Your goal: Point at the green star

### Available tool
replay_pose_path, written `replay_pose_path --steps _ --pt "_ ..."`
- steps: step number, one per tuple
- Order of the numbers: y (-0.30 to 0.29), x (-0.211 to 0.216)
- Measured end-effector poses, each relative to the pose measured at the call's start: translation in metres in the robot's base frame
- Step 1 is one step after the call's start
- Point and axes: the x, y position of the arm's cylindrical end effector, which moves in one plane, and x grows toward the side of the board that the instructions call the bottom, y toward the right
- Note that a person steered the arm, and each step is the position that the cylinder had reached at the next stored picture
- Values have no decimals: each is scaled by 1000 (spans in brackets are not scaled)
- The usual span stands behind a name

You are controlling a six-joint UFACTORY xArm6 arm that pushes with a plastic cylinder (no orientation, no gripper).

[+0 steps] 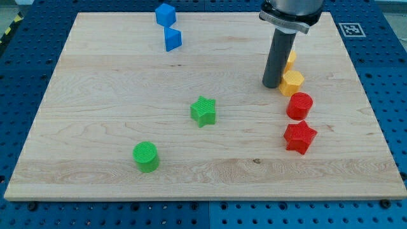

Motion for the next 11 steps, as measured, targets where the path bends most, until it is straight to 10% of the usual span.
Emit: replay_pose_path --steps 3,11 --pt "-79 0" --pt "-68 68"
